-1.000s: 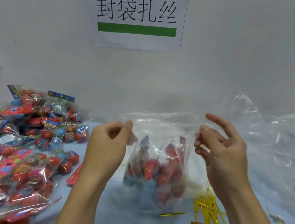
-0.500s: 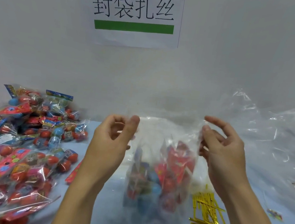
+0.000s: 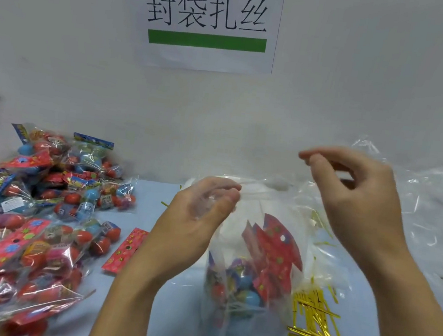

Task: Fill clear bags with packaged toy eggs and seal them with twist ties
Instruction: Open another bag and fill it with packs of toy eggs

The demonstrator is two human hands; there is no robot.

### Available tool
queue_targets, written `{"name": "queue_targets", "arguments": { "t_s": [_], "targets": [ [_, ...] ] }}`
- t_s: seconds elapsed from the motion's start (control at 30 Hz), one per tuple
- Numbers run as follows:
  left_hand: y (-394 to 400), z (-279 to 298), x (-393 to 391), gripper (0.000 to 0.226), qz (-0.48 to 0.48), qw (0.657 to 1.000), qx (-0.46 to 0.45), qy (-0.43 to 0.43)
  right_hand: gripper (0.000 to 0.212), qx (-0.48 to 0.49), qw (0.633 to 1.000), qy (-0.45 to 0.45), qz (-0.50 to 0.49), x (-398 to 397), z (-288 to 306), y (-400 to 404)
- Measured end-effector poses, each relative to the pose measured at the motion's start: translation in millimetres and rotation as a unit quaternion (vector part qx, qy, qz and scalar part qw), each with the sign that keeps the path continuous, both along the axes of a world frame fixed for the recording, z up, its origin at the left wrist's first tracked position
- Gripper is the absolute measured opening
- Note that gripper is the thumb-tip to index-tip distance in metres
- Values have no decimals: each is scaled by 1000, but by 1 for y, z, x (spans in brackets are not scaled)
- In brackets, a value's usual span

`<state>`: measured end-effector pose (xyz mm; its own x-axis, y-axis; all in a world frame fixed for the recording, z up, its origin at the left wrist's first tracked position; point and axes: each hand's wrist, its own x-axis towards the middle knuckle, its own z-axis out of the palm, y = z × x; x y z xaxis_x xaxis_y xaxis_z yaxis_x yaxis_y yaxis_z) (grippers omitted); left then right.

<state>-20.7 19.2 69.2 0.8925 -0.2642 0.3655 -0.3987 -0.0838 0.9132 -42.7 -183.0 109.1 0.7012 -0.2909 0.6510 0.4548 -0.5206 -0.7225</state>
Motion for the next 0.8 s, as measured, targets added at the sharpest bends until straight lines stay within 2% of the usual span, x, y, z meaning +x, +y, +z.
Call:
{"name": "queue_targets", "arguments": {
  "t_s": [0.07,0.13,0.23,0.4,0.53,0.67,0.8],
  "targets": [
    [-2,-1,0,41,-1,1000,-13,-2,22,-41,995,11,93,-4,16,8],
    [-2,-2,1,48,-1,1000,-29,1,28,-116,979,79,146,-4,23,16],
    [-2,-2,2,48,-5,999,-45,-3,38,-204,951,179,151,-3,21,24],
    [-4,-1,3,29,9,997,-78,-12,49,-274,921,230,155,-6,23,27],
    [-6,-2,4,22,17,997,-79,-18,34,-314,886,294,174,-12,25,26],
    [-9,-4,4,15,1,998,-66,-13,28,-317,877,322,160,-15,26,29],
    [-10,-8,4,27,-4,999,-34,-6,24,-359,850,350,163,-12,21,37]
  ]
}}
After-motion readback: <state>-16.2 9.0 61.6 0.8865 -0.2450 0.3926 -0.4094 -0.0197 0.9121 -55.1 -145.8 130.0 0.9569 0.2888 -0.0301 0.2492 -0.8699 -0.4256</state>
